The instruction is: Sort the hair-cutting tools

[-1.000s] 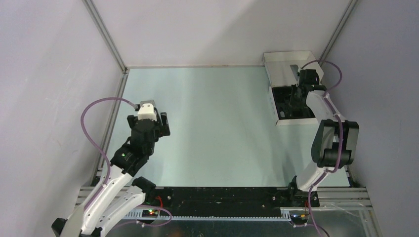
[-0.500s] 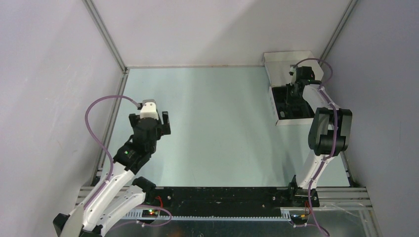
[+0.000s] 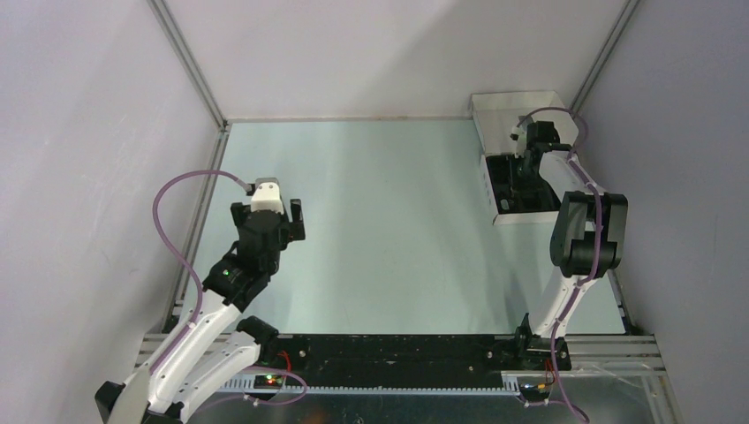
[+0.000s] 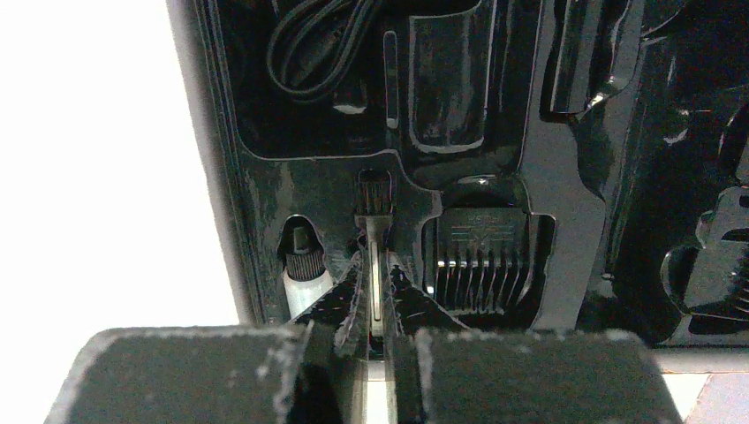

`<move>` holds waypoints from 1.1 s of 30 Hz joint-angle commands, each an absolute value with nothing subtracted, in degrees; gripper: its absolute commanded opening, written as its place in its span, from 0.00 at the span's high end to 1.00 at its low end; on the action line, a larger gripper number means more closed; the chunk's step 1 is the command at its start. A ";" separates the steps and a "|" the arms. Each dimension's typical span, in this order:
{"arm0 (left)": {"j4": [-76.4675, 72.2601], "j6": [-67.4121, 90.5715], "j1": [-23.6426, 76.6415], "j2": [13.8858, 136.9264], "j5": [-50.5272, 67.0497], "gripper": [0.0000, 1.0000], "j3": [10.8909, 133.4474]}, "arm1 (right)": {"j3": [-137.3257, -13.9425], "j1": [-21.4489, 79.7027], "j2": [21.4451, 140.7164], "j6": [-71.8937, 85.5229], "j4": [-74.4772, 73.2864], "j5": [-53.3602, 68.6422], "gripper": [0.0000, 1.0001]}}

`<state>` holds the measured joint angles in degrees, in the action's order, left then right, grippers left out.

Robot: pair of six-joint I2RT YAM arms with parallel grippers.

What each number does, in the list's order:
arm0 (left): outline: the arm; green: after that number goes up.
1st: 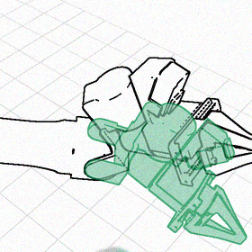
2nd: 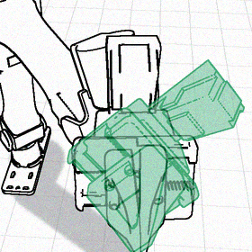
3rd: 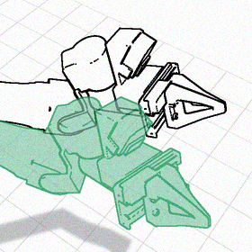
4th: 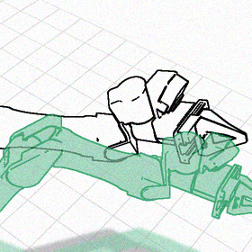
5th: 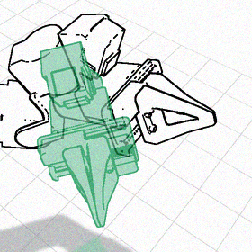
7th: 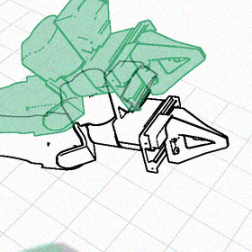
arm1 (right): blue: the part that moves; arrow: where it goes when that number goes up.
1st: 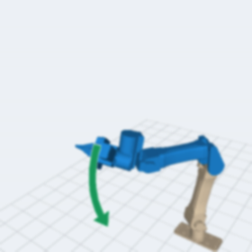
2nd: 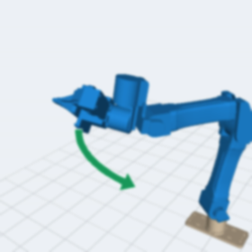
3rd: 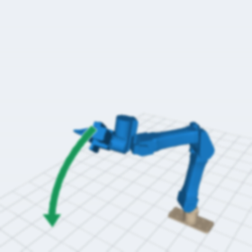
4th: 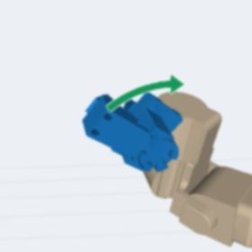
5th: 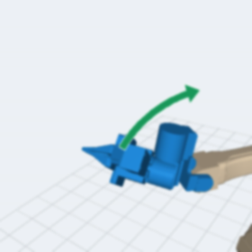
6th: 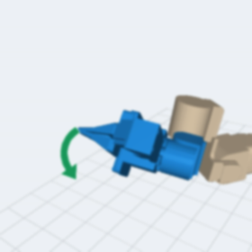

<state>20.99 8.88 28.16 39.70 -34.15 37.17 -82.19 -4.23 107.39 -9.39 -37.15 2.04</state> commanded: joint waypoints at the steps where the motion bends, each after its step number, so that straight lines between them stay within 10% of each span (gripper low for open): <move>1: 18.53 7.73 28.47 38.99 -34.74 0.02 36.47 | -82.42 -3.96 107.15 -10.78 -38.14 3.22 0.90; 33: 18.52 7.73 28.46 38.62 -33.76 0.02 36.56 | -83.52 -4.31 104.87 -6.74 -34.61 -3.43 0.70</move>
<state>20.64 8.49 28.16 39.20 -34.06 37.17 -82.19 -4.23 104.88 -7.88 -36.38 -1.13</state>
